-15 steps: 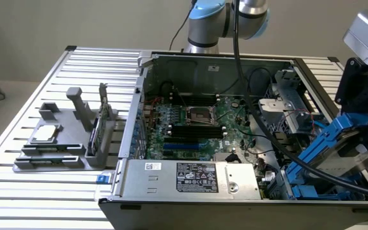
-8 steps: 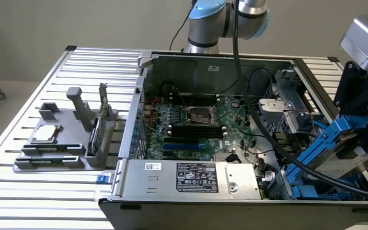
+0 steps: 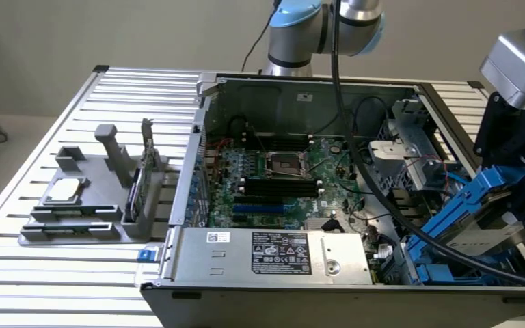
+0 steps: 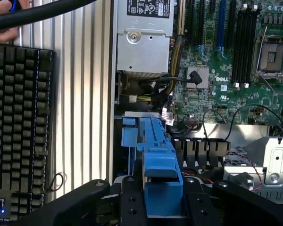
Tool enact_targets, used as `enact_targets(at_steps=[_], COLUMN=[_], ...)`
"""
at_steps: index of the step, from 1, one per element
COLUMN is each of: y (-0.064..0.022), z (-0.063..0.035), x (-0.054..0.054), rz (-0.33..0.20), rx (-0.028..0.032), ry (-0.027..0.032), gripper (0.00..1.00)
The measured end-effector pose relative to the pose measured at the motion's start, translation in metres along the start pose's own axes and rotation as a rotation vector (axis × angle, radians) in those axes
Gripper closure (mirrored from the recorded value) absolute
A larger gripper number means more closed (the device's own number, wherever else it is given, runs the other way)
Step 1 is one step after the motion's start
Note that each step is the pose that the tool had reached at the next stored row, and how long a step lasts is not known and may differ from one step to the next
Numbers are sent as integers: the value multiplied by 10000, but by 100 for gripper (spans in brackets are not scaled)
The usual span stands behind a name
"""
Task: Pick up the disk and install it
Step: 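Insert the disk into the insertion slot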
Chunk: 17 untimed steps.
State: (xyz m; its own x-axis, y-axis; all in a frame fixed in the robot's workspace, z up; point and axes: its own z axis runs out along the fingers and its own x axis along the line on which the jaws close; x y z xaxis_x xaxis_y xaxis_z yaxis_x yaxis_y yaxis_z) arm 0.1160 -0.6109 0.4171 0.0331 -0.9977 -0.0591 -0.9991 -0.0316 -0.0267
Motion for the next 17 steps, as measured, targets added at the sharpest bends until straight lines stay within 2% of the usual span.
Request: enact_targets(at_steps=[9, 11, 14, 15, 17], y=[-5, -4, -4, -2, 9], z=[-49, -48, -43, -39, -32], x=[-3, -4, -4, -4, -4], rz=[-3, -6, -21, -26, -31], rx=[16, 76, 275, 321, 355], ry=[0, 1, 8, 10, 13], gripper=[67, 67, 67, 67, 67])
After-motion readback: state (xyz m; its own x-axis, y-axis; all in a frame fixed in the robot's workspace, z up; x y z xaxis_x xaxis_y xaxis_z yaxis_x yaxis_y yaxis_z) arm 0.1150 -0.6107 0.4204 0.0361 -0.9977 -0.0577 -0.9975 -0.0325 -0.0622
